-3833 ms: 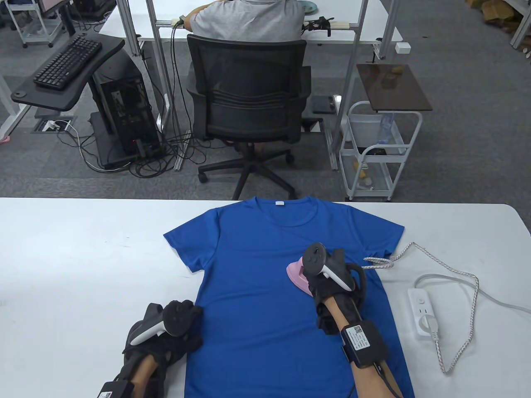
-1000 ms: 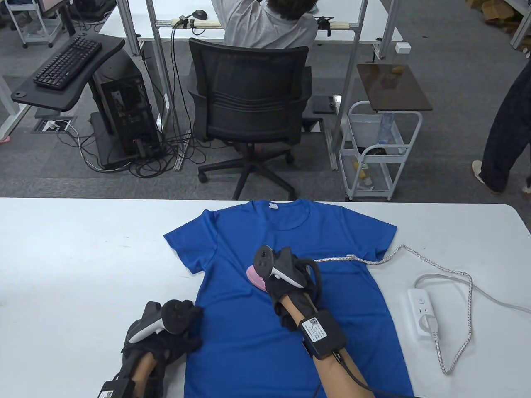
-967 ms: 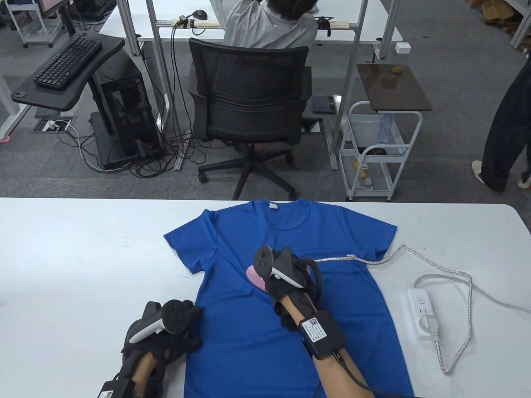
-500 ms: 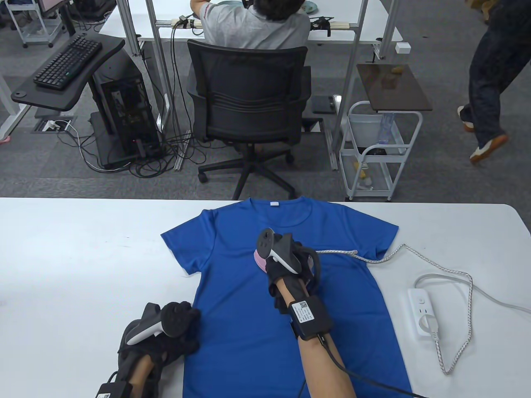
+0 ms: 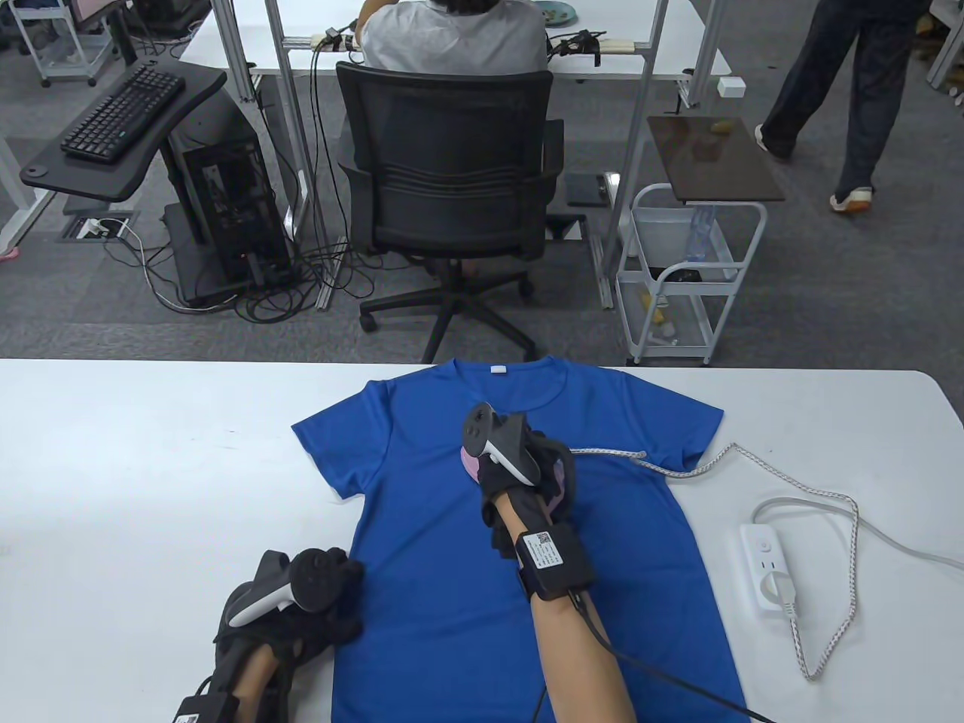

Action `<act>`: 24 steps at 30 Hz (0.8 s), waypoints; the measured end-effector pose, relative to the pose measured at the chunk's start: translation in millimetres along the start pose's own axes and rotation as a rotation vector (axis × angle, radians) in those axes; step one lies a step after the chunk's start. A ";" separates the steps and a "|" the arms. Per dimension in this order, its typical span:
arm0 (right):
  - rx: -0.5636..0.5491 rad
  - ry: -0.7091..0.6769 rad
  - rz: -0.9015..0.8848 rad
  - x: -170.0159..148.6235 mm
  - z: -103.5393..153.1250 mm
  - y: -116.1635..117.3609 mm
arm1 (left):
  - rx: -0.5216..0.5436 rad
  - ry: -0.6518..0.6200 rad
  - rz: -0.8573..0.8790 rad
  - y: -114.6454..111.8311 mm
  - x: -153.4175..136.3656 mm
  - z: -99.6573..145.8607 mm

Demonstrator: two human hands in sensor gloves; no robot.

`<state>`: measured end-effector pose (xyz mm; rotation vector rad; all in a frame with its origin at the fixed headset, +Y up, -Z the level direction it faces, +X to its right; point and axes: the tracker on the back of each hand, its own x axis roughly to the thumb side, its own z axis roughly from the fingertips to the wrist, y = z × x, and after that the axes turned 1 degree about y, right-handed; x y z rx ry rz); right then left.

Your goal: Iron t-shirt with electric iron on table

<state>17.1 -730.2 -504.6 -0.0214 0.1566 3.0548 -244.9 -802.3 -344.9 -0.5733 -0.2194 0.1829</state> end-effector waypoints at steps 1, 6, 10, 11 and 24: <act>0.013 -0.041 0.006 3.3 3.0 -0.3 | 0.000 -0.001 0.003 -0.1 -0.1 0.1; 0.044 -0.187 0.050 21.6 19.5 0.4 | 0.000 -0.001 0.005 -0.2 -0.3 0.0; 0.066 -0.309 0.053 35.7 32.5 2.1 | 0.001 -0.002 0.010 -0.5 -0.4 0.0; 0.072 -0.342 0.057 40.1 37.0 2.7 | 0.001 -0.003 0.009 -0.4 -0.5 0.0; 0.102 -0.427 0.004 50.0 45.3 5.4 | 0.000 -0.005 0.019 -0.5 -1.0 -0.1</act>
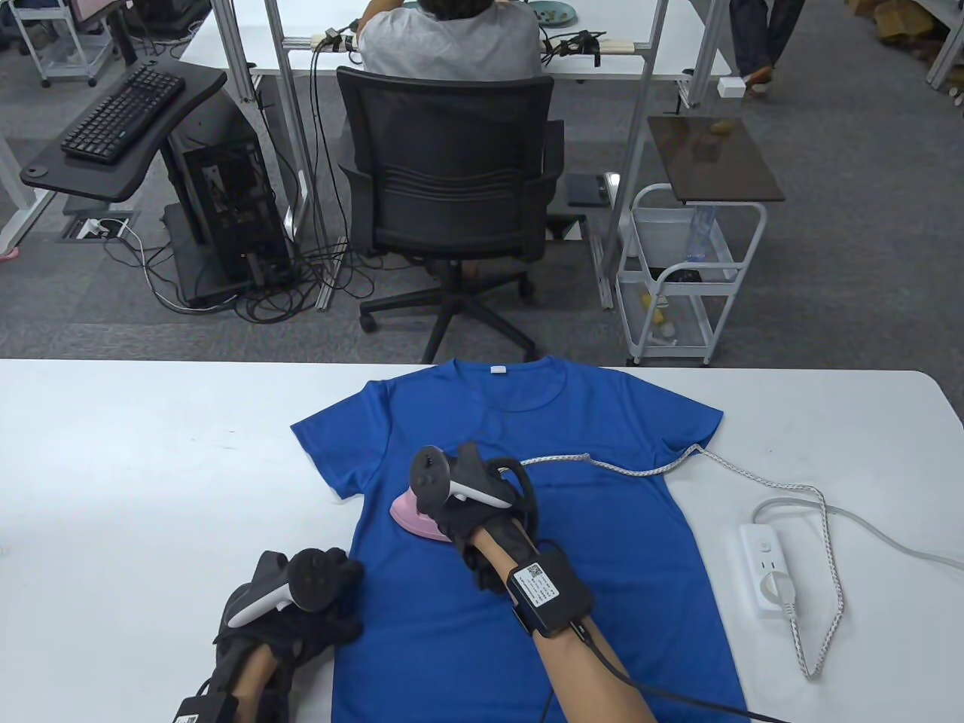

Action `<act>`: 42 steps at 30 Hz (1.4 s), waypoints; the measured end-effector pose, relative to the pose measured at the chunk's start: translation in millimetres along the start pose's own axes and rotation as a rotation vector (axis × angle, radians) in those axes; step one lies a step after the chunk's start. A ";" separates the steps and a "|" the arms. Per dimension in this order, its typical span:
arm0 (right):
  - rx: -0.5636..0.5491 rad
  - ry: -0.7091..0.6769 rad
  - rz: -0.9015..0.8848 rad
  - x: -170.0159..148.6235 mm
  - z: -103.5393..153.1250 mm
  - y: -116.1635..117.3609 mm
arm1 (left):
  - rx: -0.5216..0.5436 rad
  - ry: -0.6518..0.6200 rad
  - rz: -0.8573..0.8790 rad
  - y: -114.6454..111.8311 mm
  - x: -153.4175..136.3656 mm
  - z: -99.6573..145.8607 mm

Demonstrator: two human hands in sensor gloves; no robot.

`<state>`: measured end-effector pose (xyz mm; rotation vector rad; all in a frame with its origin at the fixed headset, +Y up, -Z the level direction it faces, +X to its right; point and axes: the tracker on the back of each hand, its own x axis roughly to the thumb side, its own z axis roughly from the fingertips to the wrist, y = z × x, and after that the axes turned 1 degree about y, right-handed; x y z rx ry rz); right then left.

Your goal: Iron t-shirt with electric iron on table

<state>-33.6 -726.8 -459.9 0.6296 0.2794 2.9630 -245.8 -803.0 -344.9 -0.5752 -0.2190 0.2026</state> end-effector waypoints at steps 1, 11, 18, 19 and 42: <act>-0.010 0.017 -0.006 0.0 -1.9 0.4 | -0.001 -0.001 0.001 0.0 -0.1 0.0; -0.062 0.217 -0.049 -5.0 -38.5 -3.3 | 0.003 -0.004 0.010 -0.2 -0.4 0.0; -0.117 0.364 -0.064 -10.5 -60.6 -4.7 | 0.003 -0.005 0.011 -0.3 -0.6 0.0; -0.124 0.372 -0.065 -10.5 -61.9 -4.7 | 0.003 -0.006 0.011 -0.3 -0.6 0.0; 0.208 -0.103 -0.117 -8.5 -10.9 -11.7 | 0.001 -0.005 0.019 -0.9 -1.3 -0.1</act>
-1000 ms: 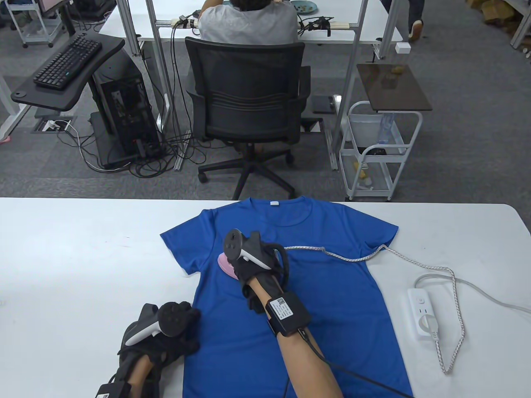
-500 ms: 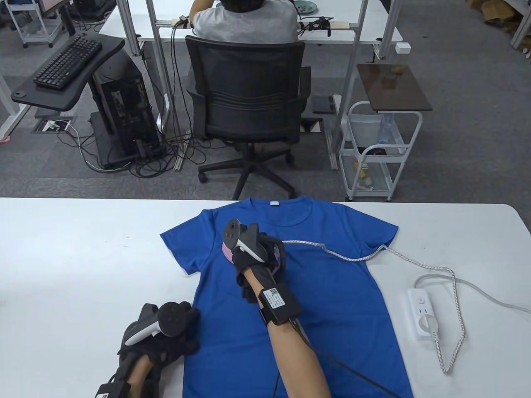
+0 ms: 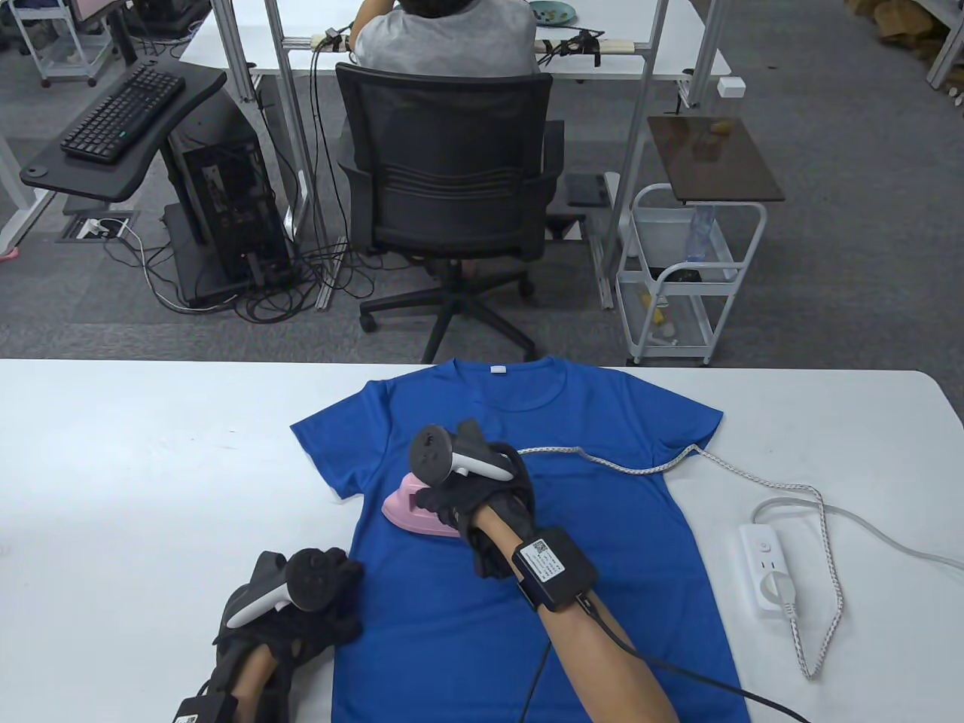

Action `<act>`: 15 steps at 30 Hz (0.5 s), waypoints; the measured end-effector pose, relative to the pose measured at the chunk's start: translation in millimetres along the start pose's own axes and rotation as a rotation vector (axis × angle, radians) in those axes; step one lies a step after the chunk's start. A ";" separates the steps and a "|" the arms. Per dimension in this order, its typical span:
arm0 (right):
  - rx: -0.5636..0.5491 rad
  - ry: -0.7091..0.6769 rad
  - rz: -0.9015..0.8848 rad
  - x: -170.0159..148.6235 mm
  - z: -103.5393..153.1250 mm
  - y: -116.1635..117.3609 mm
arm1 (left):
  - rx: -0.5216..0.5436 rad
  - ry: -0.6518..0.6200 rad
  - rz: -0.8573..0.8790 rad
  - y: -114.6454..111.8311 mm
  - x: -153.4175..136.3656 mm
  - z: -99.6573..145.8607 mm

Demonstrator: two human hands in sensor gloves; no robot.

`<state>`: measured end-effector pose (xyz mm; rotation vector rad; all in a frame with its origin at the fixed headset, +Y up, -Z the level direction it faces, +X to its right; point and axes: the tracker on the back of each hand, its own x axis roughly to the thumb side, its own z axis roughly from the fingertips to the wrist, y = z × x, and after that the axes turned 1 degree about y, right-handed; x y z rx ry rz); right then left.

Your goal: Iron t-shirt with electric iron on table

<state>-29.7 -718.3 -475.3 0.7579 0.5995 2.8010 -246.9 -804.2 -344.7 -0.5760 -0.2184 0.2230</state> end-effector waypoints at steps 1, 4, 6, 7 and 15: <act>-0.005 0.004 0.001 -3.4 2.4 -1.6 | 0.000 0.001 0.000 0.0 0.0 0.0; -0.031 -0.035 -0.013 -7.4 4.3 -2.4 | 0.001 0.003 0.001 -0.1 0.1 -0.2; -0.059 -0.054 0.037 -6.0 3.2 -3.6 | 0.003 0.005 0.000 -0.2 0.2 -0.2; -0.069 -0.065 0.067 -5.1 1.6 -4.2 | 0.004 0.004 0.003 -0.3 0.0 -0.2; -0.283 -0.035 0.057 -12.2 -22.4 -9.0 | 0.008 0.004 0.009 -0.7 -0.1 -0.2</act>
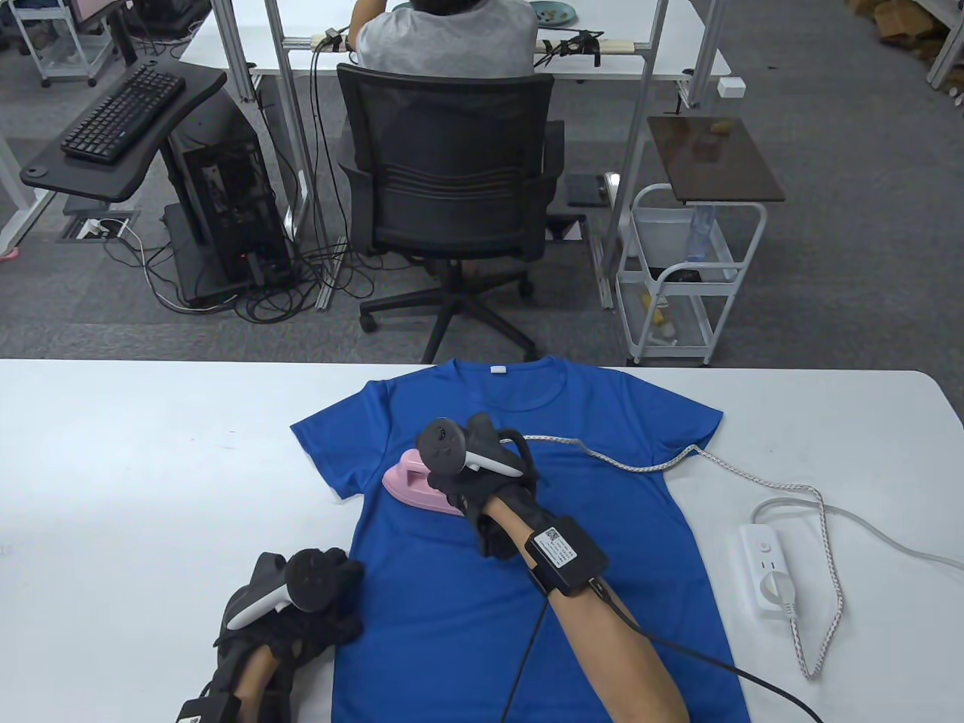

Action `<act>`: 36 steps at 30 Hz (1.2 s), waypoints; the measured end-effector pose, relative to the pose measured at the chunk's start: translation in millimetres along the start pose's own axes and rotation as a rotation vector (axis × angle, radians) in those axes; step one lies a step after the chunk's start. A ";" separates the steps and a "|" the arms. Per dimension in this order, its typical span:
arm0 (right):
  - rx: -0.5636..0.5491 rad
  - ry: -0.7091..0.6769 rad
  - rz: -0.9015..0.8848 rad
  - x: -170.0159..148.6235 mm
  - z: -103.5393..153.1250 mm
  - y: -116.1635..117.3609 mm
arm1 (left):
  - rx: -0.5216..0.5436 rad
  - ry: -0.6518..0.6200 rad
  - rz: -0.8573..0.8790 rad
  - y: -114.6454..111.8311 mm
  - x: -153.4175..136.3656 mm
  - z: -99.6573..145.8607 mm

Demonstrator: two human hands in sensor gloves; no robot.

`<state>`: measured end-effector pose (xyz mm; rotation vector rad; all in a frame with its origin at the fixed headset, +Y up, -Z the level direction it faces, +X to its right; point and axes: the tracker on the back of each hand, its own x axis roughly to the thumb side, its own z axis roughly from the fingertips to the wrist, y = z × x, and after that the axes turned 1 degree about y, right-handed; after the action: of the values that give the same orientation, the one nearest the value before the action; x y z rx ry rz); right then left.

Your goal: Iron t-shirt with electric iron on table

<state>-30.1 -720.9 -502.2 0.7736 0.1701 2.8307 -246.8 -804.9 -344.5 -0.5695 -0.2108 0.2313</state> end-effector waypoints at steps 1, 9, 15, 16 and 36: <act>-0.011 -0.005 -0.013 0.2 -3.6 0.5 | 0.000 0.000 0.000 -0.1 0.0 0.0; -0.068 0.032 -0.033 0.4 -29.0 2.7 | -0.001 0.001 0.000 -0.4 0.1 0.0; -0.177 0.203 -0.018 -10.0 -48.0 2.1 | -0.001 0.001 0.002 -0.7 0.0 -0.1; -0.194 0.235 -0.012 -12.4 -50.0 2.0 | -0.001 0.001 0.002 -0.7 0.1 -0.1; -0.120 0.189 -0.171 -32.1 -59.0 -5.2 | -0.004 0.000 0.000 -1.2 0.0 -0.1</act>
<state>-32.5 -726.4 -569.3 0.4431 0.0882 2.7181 -246.7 -805.9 -343.9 -0.5731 -0.2114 0.2311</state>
